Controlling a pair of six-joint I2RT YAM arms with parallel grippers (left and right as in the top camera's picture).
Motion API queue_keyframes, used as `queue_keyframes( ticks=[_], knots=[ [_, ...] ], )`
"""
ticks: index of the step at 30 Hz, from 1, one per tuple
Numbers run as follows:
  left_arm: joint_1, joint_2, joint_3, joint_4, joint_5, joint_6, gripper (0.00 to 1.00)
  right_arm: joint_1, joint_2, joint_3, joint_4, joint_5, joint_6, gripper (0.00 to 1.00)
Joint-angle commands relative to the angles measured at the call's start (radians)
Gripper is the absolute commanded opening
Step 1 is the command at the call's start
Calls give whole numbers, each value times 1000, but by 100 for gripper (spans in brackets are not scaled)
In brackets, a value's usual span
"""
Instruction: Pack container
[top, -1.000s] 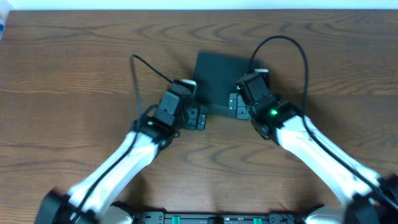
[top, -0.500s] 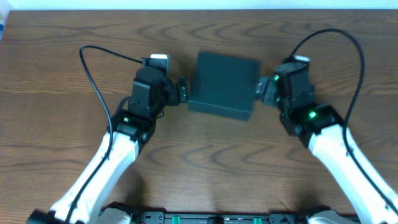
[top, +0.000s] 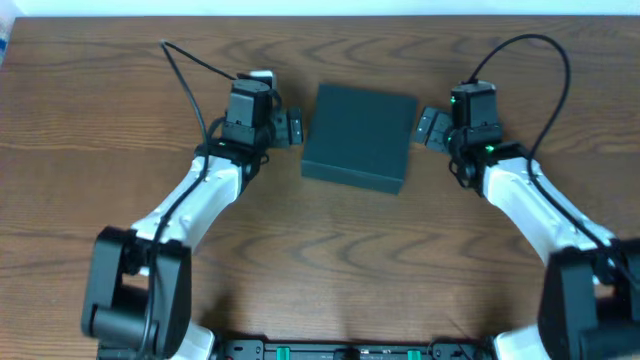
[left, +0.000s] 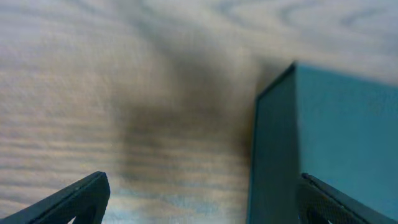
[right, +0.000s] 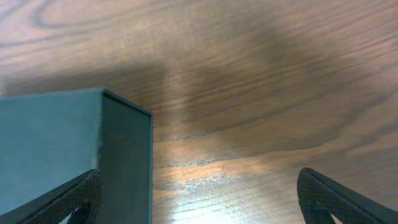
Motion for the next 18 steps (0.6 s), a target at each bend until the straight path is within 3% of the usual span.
queue_keyframes(
  ticks=[1,18],
  knots=[
    [1,32,18,-17,64,7,96,-5,48,2,24,-11,-3,99],
    [-28,50,18,-136,88,19,96,-10,151,2,112,-11,23,99]
  ],
)
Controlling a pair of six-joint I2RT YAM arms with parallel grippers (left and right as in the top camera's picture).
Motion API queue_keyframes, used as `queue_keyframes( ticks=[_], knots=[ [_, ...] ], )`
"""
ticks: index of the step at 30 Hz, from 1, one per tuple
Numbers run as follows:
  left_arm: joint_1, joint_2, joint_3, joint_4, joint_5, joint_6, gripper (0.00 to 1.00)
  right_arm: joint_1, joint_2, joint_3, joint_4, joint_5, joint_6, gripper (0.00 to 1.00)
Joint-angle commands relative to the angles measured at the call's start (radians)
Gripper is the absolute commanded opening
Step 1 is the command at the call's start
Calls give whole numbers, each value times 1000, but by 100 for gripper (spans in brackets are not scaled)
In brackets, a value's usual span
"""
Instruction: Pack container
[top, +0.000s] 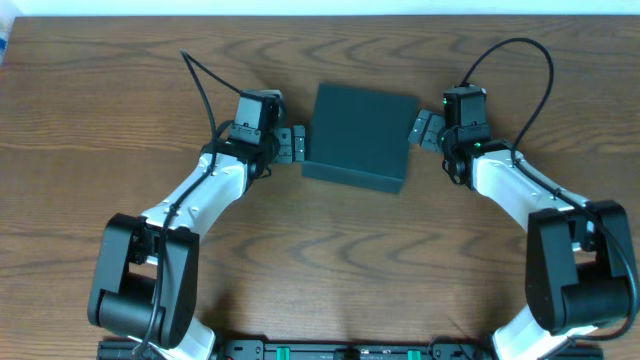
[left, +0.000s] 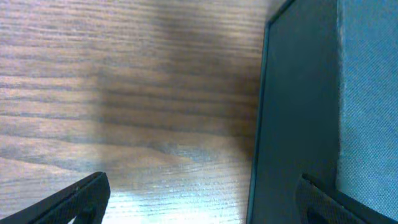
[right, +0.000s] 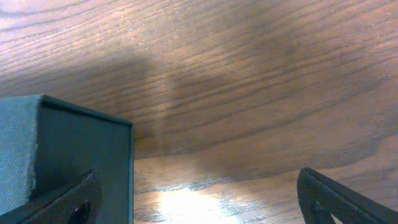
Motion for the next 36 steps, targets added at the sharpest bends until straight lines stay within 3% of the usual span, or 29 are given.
queue_keyframes(
  ticks=[1,19,36],
  knots=[
    [-20,13,17,-22,42,18,96,0,21,2,0,-5,15,99],
    [-78,8,17,-87,60,-109,96,0,21,2,30,-5,15,99],
    [-67,-6,18,-106,2,-110,96,26,21,2,31,-65,30,99]
  ],
)
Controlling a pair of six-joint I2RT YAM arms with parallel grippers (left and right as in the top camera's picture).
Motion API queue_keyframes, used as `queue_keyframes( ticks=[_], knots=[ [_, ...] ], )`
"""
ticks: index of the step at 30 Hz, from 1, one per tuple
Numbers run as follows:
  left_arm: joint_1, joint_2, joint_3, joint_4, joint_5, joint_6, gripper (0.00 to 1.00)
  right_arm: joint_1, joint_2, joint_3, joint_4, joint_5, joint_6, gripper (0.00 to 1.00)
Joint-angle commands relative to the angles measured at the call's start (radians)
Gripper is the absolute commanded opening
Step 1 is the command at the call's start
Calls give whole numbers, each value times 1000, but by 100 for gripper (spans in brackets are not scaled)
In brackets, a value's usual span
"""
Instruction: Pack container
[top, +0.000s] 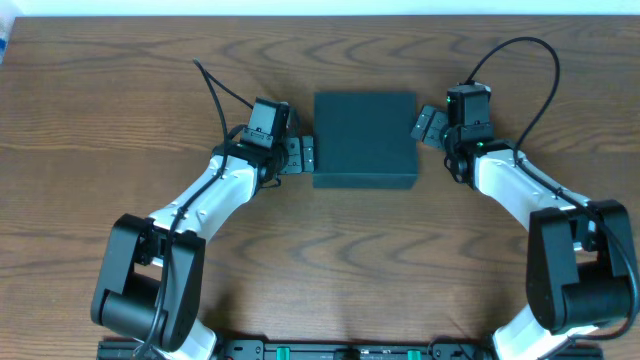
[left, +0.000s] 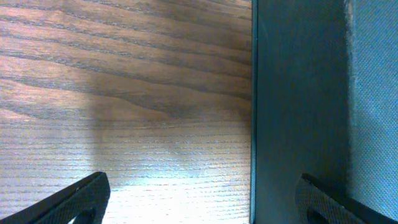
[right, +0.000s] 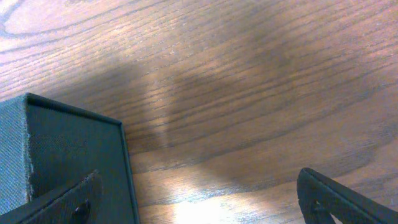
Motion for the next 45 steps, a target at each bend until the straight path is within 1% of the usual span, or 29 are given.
queue_keyframes(
  ticks=[1,13,20,34,45],
  knots=[
    [-6,-8,15,-7,3,0,96,42,20,2,2,-64,8,99],
    [47,-32,15,-23,1,17,96,84,20,2,6,-72,53,99],
    [49,-32,15,-9,7,54,96,95,20,2,3,-72,58,99],
    [49,-32,15,32,8,59,96,95,20,2,-47,-72,73,99],
    [49,-32,15,57,8,84,96,95,20,2,-86,-76,110,99]
  ],
)
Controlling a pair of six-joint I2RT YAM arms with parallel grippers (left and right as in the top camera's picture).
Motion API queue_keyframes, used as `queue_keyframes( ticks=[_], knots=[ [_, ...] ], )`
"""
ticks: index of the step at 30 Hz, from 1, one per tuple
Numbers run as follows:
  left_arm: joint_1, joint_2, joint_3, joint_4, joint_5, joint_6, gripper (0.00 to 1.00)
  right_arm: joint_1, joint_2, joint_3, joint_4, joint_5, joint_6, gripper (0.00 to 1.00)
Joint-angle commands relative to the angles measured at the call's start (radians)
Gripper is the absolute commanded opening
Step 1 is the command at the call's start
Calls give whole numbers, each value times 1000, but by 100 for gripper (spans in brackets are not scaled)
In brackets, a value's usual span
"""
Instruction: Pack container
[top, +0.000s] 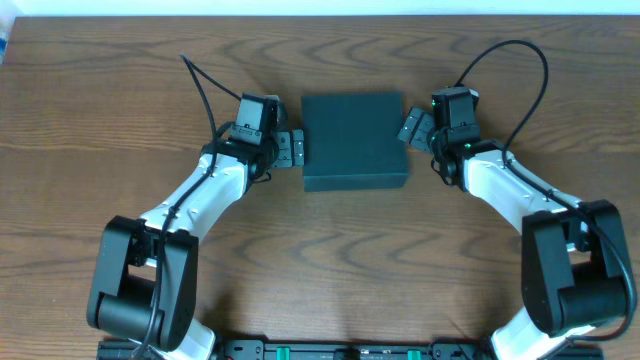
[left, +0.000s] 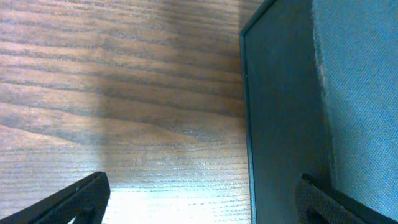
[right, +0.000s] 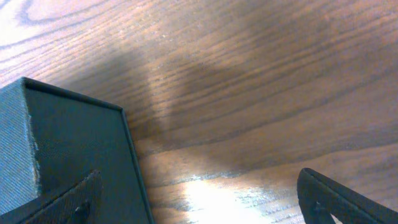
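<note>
A dark green closed box (top: 354, 140) lies on the wooden table at centre back. My left gripper (top: 291, 149) stands open at the box's left side; in the left wrist view its right finger (left: 348, 205) sits against the box wall (left: 280, 124) and its left finger (left: 68, 200) over bare wood. My right gripper (top: 413, 126) is open at the box's upper right corner; the right wrist view shows one finger (right: 62, 202) over the box wall (right: 68, 143) and the other finger (right: 345, 198) over the table. Neither holds anything.
The brown wooden table (top: 320, 260) stretches all round the box. Black cables (top: 205, 85) loop behind both arms. The arm bases (top: 140, 290) stand at the near corners.
The box has shifted a little to the left and sits nearly square. Both grippers have moved left with it, still open at its left side and right corner.
The box first lay skewed, its near edge slanting right, with both open grippers at its sides. Then the grippers were closer against it. Later the box lay squared up, and now it sits slightly further left.
</note>
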Motion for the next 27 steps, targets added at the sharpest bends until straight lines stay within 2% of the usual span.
queue_keyframes(
  ticks=[1,27],
  knots=[
    [-3,-22,15,21,19,17,96,36,20,-8,-44,-65,5,99],
    [10,-22,15,71,28,70,95,38,-33,-8,-136,-143,48,99]
  ],
)
